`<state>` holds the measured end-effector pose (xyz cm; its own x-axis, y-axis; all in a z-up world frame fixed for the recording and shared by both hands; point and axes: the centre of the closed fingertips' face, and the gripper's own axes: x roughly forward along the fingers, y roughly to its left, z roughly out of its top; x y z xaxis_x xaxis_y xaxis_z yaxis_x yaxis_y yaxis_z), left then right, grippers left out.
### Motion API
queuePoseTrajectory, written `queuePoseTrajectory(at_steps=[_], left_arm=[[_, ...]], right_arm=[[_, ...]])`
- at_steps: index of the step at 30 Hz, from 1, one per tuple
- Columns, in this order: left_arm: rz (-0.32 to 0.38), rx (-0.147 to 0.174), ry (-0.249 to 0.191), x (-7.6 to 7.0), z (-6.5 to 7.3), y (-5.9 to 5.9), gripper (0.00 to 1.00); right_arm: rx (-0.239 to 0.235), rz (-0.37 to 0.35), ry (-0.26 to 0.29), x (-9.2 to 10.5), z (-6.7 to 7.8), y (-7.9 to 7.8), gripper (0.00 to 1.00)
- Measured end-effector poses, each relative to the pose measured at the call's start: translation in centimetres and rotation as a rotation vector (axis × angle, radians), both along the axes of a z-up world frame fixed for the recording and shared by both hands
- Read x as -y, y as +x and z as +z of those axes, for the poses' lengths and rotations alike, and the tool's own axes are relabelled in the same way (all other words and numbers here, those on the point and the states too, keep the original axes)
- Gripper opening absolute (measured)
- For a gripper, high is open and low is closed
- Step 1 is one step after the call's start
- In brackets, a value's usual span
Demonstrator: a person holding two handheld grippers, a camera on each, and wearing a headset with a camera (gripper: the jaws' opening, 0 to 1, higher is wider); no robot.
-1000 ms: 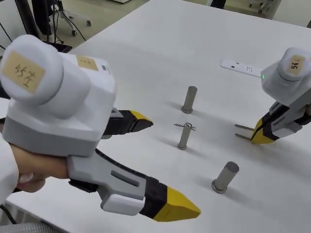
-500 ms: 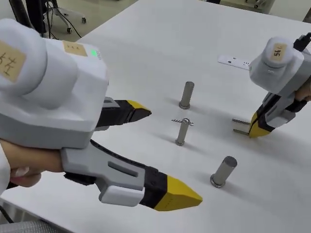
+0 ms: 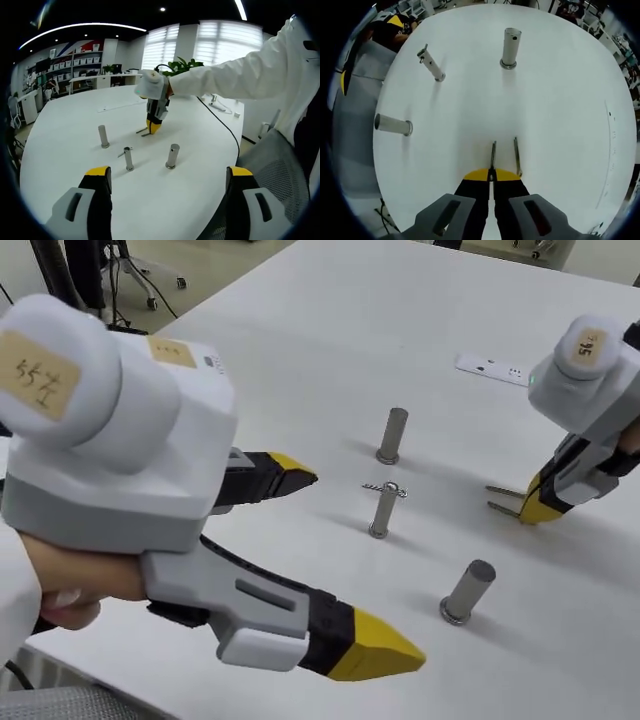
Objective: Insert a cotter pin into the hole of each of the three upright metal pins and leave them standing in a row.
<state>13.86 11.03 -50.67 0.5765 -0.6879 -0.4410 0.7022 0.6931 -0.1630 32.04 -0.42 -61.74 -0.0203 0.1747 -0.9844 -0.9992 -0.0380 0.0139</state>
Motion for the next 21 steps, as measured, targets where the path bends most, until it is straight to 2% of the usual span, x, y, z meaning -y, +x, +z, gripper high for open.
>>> queuePoseTrajectory(at_steps=[3, 6, 10, 19, 21], left_arm=[[0.003, 0.001, 0.000, -0.4, 0.0, 0.2, 0.93], [0.002, -0.005, -0.004, -0.5, 0.0, 0.2, 0.88], [0.003, 0.000, -0.008, -0.7, 0.1, 0.4, 0.88], [0.004, 0.003, 0.008, -0.8, -0.2, 1.2, 0.82], [0.002, 0.003, 0.010, -0.7, -0.3, 1.3, 0.80]], right_arm=[[0.014, 0.019, -0.001, 0.4, 0.1, -0.2, 0.00], [0.018, 0.001, 0.021, 0.5, 0.5, -0.4, 0.00], [0.056, 0.009, 0.044, 0.8, 1.6, -0.8, 0.00], [0.082, 0.019, 0.113, 1.2, 3.7, -2.2, 0.00], [0.102, 0.027, 0.123, 1.3, 4.0, -2.5, 0.00]])
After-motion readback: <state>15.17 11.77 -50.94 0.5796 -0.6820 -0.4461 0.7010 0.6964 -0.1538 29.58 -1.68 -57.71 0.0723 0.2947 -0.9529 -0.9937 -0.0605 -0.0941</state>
